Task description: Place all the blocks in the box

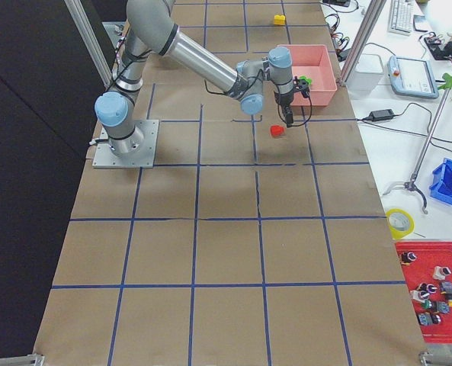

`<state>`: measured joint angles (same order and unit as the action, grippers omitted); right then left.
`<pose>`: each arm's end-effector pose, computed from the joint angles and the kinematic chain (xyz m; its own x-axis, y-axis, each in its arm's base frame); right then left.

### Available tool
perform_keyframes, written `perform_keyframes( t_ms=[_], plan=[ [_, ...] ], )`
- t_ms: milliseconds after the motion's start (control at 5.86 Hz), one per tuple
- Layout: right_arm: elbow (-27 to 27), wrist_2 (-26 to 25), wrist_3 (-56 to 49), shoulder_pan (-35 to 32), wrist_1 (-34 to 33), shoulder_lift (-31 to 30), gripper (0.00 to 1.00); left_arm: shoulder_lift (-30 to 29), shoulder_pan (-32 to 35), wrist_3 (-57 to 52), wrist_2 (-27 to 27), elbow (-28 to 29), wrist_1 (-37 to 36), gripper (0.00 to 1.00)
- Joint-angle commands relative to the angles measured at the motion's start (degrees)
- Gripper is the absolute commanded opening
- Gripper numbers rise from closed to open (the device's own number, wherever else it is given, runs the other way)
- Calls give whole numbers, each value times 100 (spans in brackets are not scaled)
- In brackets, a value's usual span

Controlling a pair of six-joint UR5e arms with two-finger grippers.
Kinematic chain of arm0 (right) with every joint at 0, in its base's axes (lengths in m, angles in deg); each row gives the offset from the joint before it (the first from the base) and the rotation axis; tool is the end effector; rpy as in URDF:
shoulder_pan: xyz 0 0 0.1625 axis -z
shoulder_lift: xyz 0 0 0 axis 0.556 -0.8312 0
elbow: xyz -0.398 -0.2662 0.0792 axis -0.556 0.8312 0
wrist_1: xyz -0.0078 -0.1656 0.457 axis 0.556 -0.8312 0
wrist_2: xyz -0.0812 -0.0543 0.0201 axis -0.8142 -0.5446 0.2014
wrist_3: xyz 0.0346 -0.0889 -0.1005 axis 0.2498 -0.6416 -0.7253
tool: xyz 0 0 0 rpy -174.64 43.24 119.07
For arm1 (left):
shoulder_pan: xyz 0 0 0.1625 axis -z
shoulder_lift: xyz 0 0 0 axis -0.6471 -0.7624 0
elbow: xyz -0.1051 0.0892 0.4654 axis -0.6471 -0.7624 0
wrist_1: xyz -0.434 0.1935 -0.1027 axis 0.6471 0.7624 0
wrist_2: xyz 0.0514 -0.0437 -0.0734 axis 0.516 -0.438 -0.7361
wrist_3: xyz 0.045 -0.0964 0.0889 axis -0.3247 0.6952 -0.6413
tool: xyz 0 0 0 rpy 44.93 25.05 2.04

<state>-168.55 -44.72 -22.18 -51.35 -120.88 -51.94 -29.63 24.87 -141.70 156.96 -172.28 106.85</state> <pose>0.0647 -0.7393 0.1897 -0.9920 -0.0853 0.0926 -0.1069 0.9594 -0.2610 0.1548 -0.6781 0.4290 -0.3896 0.9184 -0.0693 0.9201 0.3848 -0.0740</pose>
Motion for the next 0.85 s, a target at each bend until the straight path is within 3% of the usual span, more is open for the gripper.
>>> perform_keyframes(
  t_ms=[0,341,512,683],
  plan=[
    [-471,3,30,67,-331,68,95,-590,1173,2689,8,887,92,0],
    [-597,3,39,76,-421,147,92,-1451,2028,5040,26,1871,329,0],
    [-553,-6,48,76,-395,157,47,-1994,2467,6164,243,2389,330,0],
    [-536,159,39,76,-352,113,9,-2487,2889,7071,393,2890,321,0]
  ],
)
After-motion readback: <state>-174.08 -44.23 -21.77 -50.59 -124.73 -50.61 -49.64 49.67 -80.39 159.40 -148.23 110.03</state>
